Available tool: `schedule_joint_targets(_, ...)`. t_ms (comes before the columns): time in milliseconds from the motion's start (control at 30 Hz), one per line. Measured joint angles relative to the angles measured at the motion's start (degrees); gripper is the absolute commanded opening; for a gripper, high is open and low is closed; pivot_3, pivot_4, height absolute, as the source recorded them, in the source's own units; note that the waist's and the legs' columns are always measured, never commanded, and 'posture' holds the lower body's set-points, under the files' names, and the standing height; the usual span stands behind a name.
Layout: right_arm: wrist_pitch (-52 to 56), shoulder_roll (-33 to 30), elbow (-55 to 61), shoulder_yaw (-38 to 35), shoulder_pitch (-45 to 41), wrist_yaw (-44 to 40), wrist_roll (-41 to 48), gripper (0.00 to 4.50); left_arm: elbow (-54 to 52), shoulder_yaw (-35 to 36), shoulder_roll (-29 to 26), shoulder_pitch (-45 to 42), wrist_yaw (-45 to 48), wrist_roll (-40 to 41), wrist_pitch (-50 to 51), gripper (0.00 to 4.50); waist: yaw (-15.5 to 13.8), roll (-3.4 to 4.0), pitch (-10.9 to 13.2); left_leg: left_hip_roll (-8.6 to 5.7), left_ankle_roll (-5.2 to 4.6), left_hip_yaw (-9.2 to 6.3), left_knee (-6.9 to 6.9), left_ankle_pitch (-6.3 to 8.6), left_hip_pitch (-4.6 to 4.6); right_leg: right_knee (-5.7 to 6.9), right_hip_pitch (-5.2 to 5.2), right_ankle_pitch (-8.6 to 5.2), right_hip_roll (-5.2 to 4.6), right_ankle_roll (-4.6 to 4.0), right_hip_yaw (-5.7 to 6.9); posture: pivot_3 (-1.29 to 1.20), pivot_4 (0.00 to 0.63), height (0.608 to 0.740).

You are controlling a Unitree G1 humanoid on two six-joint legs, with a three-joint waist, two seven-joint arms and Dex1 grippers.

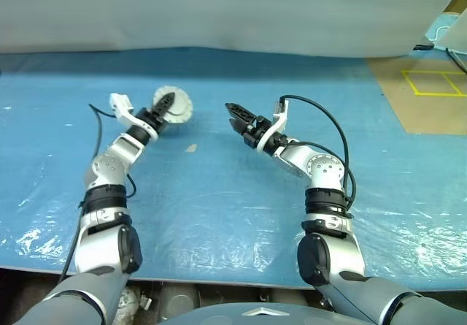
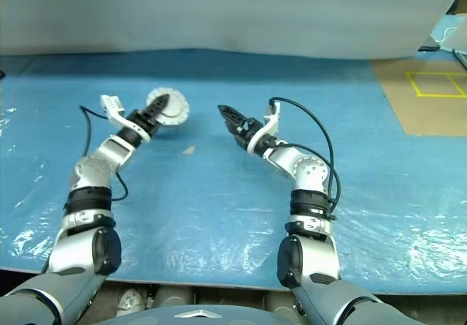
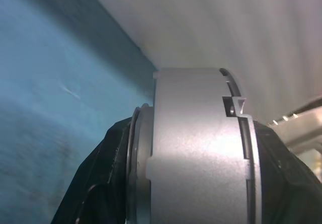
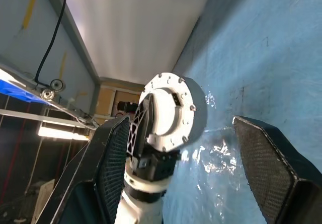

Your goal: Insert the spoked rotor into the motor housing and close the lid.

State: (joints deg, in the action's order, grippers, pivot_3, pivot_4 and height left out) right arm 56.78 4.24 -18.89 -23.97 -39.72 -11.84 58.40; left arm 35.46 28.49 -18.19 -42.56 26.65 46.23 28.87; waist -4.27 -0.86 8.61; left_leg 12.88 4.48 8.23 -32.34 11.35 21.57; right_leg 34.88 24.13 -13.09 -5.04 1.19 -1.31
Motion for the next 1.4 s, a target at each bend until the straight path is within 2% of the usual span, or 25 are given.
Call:
schedule_joint_targets(100,-0.2,-0.2,-0.2,0.1,0.0,0.1,-0.3,3.4,6.2,1.9,-4.7,-3.4,-1.4,-3.5,-7.3,2.97,0.0,0.0,0.0,-0.01,-0.02,-0.01,0.03,-0.01,0.02,-0.06,0.0,0.0,0.01,0.0,0.02,0.0,0.15,0.74)
schedule_joint_targets(267,-0.2,-0.4,-0.4,0.8,0.0,0.1,-1.2,3.4,18.1,2.7,-9.4,-6.4,-2.4,-9.1,-17.6,2.97,-0.7,-0.01,0.0,-0.02,-0.07,-0.04,0.0,-0.04,0.11,-0.09,0.0,0.0,0.0,0.01,0.1,0.0,0.15,0.74)
schedule_joint_targets(400,-0.2,-0.6,-0.4,1.3,0.0,-0.1,-2.0,3.4,28.4,2.6,-10.8,-8.5,-3.2,-13.1,-23.3,2.97,-1.3,-0.14,0.1,0.0,-0.03,-0.17,0.01,-0.02,0.18,-0.06,0.0,0.0,-0.01,0.0,0.26,0.0,0.15,0.74)
schedule_joint_targets(567,-0.3,-0.5,-0.5,2.6,-0.2,-0.4,-2.6,3.4,35.5,1.0,-11.0,-10.6,-4.7,-18.2,-27.7,2.97,-1.5,-0.21,0.1,0.0,0.0,-0.4,-0.25,0.0,0.38,0.03,-0.01,0.0,-0.07,0.0,0.47,0.0,0.15,0.74)
schedule_joint_targets(700,-0.3,-0.6,-0.5,2.8,-0.2,-0.4,-3.3,3.4,37.1,1.1,-10.9,-11.3,-4.7,-19.1,-29.0,2.97,-1.5,-0.21,0.1,0.01,0.01,-0.46,-0.38,0.0,0.4,0.18,-0.01,0.0,-0.09,-0.01,0.49,0.0,0.15,0.74)
schedule_joint_targets(800,-0.3,-0.6,-0.5,2.8,-0.1,-0.3,-3.9,3.44,37.4,1.7,-11.0,-11.3,-4.9,-19.4,-29.7,3.5,-1.4,-0.21,0.1,0.01,0.01,-0.47,-0.44,0.0,0.38,0.28,-0.01,0.0,-0.1,-0.01,0.49,0.0,0.15,0.74)
schedule_joint_targets(900,-0.5,-0.5,-0.5,2.7,-0.1,-0.3,-4.2,3.44,37.6,2.4,-12.0,-11.0,-5.5,-19.7,-30.0,4.48,-1.2,-0.21,0.1,0.01,0.01,-0.47,-0.47,0.0,0.33,0.39,0.0,-0.01,-0.1,-0.02,0.47,0.0,0.15,0.74)
schedule_joint_targets(1100,-1.3,-0.4,-0.5,2.8,-0.1,-0.3,-4.6,3.44,38.5,2.6,-18.3,-7.1,-10.0,-22.4,-30.9,4.48,-1.2,-0.2,0.1,0.01,0.02,-0.47,-0.47,0.01,0.27,0.42,-0.01,-0.01,-0.11,-0.02,0.45,0.0,0.15,0.74)
schedule_joint_targets(1400,-1.8,0.0,-0.6,3.9,-0.1,-1.2,-5.6,3.44,38.7,6.1,-27.9,-4.9,-9.5,-21.9,-30.9,4.48,-1.2,-0.2,0.1,0.01,0.03,-0.49,-0.54,0.01,0.25,0.5,-0.01,-0.01,-0.13,-0.03,0.48,0.0,0.15,0.74)
